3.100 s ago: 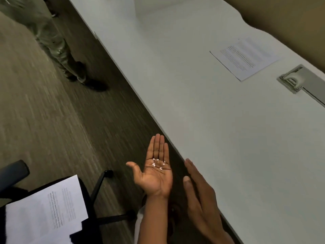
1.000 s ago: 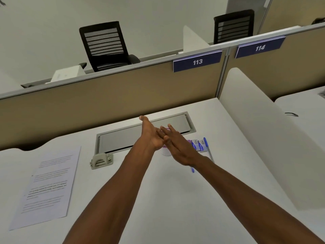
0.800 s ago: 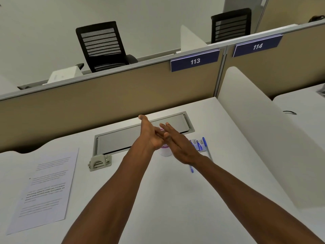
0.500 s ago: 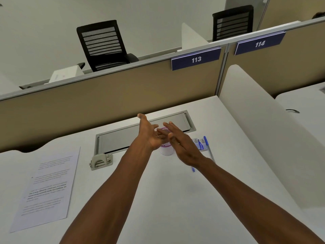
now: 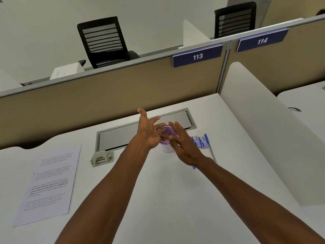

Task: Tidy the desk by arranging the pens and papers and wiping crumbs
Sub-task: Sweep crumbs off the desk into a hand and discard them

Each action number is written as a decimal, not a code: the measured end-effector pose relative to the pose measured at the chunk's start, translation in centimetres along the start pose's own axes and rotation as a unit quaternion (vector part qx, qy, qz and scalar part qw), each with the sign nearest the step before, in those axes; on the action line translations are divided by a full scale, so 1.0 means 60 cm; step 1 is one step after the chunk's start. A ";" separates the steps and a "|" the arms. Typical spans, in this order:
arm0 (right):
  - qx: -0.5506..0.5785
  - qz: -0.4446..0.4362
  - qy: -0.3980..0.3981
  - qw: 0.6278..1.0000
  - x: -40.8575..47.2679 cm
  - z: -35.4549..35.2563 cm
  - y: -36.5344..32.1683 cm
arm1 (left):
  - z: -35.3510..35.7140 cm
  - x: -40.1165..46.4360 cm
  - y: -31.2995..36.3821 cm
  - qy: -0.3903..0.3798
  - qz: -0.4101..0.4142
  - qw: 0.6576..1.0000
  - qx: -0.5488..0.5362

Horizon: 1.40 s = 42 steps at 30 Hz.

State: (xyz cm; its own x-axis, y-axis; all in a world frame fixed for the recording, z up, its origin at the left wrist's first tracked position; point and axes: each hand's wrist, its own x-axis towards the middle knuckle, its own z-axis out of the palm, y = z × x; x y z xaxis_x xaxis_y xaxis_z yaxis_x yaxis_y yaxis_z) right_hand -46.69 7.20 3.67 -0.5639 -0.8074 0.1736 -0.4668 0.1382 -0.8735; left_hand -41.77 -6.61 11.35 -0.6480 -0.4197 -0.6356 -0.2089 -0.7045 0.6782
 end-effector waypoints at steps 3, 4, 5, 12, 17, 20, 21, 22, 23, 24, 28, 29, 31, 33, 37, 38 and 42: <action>-0.004 -0.001 0.009 1.000 0.000 0.000 0.004 | -0.004 0.001 -0.001 -0.005 0.003 1.000 0.001; -0.006 -0.015 0.007 1.000 -0.001 0.003 0.003 | -0.005 0.001 -0.001 -0.007 0.004 1.000 0.000; -0.010 -0.022 0.004 1.000 -0.001 0.006 0.007 | -0.006 0.002 -0.002 -0.008 0.005 1.000 -0.002; -0.024 -0.021 0.019 0.999 0.008 0.003 0.007 | -0.011 0.004 -0.001 -0.013 0.012 1.000 0.005; -0.026 0.011 0.052 0.998 0.023 0.008 0.012 | -0.017 0.004 -0.003 -0.022 0.016 1.000 0.000; -0.029 -0.019 0.019 0.999 0.032 0.008 -0.006 | -0.021 0.001 -0.003 -0.033 0.012 0.999 -0.019; -0.041 -0.030 0.006 0.999 0.033 0.010 -0.008 | -0.022 0.000 -0.004 -0.036 0.011 0.999 -0.025; -0.053 -0.034 -0.001 0.998 0.035 0.012 -0.005 | -0.023 0.000 -0.004 -0.037 0.010 0.999 -0.031; -0.060 -0.025 0.000 0.998 0.038 0.012 -0.002 | -0.024 -0.001 -0.004 -0.037 0.011 0.999 -0.034; -0.062 -0.010 0.012 0.998 0.041 0.010 -0.001 | -0.025 -0.003 -0.004 -0.038 0.014 0.999 -0.034; -0.056 -0.024 0.016 0.998 0.043 0.005 -0.004 | -0.026 -0.006 -0.006 -0.042 0.014 0.999 -0.030; -0.061 -0.039 0.005 0.997 0.043 0.006 -0.005 | -0.026 -0.005 -0.005 -0.044 0.012 0.999 -0.029; -0.069 -0.021 0.005 0.997 0.046 0.008 -0.002 | -0.025 -0.006 -0.004 -0.047 0.010 0.998 -0.030; -0.063 0.005 0.038 0.997 0.050 0.004 -0.001 | -0.025 -0.006 -0.006 -0.050 0.012 0.998 -0.032; -0.088 -0.071 0.023 0.993 0.045 0.005 0.002 | -0.026 -0.005 -0.006 -0.051 0.015 0.998 -0.031; -0.091 -0.068 0.030 0.993 0.043 0.005 0.003 | -0.026 -0.004 -0.006 -0.051 0.016 0.998 -0.032; -0.092 -0.079 0.064 0.991 0.048 0.003 0.003 | -0.026 -0.001 -0.012 -0.059 0.017 0.997 -0.039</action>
State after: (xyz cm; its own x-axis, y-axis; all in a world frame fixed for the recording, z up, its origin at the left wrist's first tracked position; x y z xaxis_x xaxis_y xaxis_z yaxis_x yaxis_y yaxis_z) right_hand -48.28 4.77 3.94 -0.5500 -0.7500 0.3676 -0.6657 0.1279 -0.7352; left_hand -40.45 -6.95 10.34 -0.7365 -0.3773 -0.5614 -0.1301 -0.7354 0.6650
